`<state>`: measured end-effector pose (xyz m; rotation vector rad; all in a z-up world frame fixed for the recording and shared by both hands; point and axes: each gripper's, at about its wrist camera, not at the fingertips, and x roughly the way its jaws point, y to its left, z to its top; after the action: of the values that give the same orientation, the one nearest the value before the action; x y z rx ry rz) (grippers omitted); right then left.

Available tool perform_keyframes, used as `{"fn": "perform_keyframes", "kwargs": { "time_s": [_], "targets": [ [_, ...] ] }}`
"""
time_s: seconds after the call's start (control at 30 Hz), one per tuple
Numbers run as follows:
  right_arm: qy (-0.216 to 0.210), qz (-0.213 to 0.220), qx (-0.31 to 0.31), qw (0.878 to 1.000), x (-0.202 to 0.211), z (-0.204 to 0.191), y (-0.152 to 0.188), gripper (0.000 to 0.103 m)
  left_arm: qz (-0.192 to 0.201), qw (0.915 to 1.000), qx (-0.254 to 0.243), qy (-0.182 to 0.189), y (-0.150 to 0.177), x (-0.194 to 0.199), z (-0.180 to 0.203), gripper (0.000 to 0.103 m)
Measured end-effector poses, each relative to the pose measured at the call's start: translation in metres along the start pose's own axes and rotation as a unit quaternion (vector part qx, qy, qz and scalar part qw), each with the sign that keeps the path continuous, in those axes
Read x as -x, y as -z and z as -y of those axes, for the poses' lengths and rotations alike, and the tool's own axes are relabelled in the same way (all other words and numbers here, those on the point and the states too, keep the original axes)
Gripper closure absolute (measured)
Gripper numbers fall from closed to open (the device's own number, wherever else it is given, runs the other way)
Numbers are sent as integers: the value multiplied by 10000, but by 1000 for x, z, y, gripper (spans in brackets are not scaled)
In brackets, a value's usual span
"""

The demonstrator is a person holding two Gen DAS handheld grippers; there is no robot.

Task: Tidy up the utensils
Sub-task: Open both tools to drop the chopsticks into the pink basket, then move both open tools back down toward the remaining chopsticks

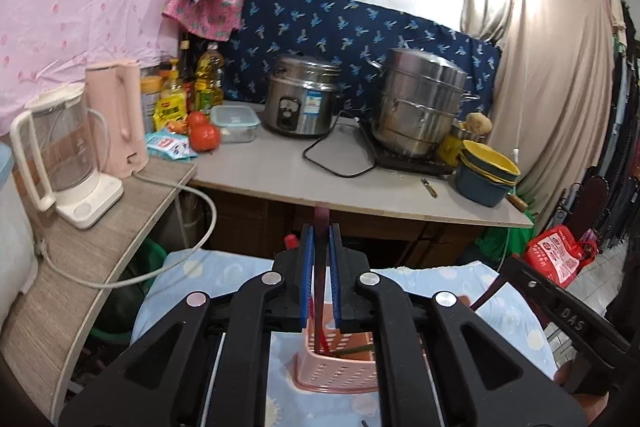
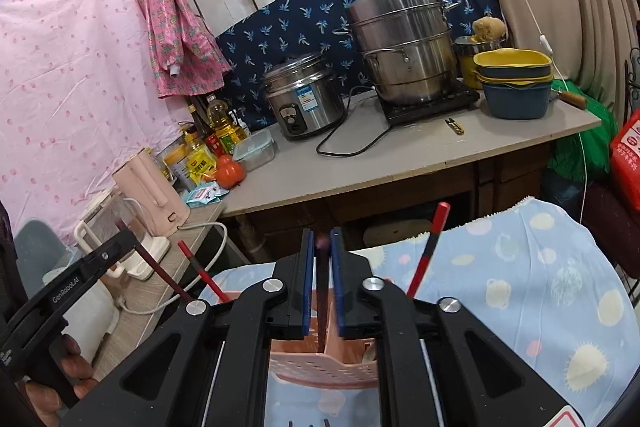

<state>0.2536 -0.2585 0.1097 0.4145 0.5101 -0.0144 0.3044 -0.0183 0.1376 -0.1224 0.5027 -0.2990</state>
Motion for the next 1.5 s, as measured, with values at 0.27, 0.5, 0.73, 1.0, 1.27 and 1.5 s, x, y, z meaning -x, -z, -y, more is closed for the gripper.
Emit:
{"fn": "perform_keyframes", "kwargs": {
  "time_s": [0.27,0.5,0.73,1.0,1.27,1.5],
  "targets": [
    [47,99,-43,9999,28,5,17,65,-53,9995,224,-235,18,19,-15,63],
    [46,-82,70,9999,59,7,52,65,-229,9988,99,-428,40,44,-13,63],
    [110,-375,249,9989,88,10,97,65,-528,9974,6,-484,75,68,-4,63],
    [247,-725,443,9961,115,16,152,65,-1012,9940,4,-402,135,85,4,63],
    [500,-1165,688,9895,130,24,215,65,-1543,9874,-91,-325,205,95,14,63],
    [654,-1566,924,9811,132,23,264,66,-1928,9808,-75,-293,258,103,17,63]
  ]
}}
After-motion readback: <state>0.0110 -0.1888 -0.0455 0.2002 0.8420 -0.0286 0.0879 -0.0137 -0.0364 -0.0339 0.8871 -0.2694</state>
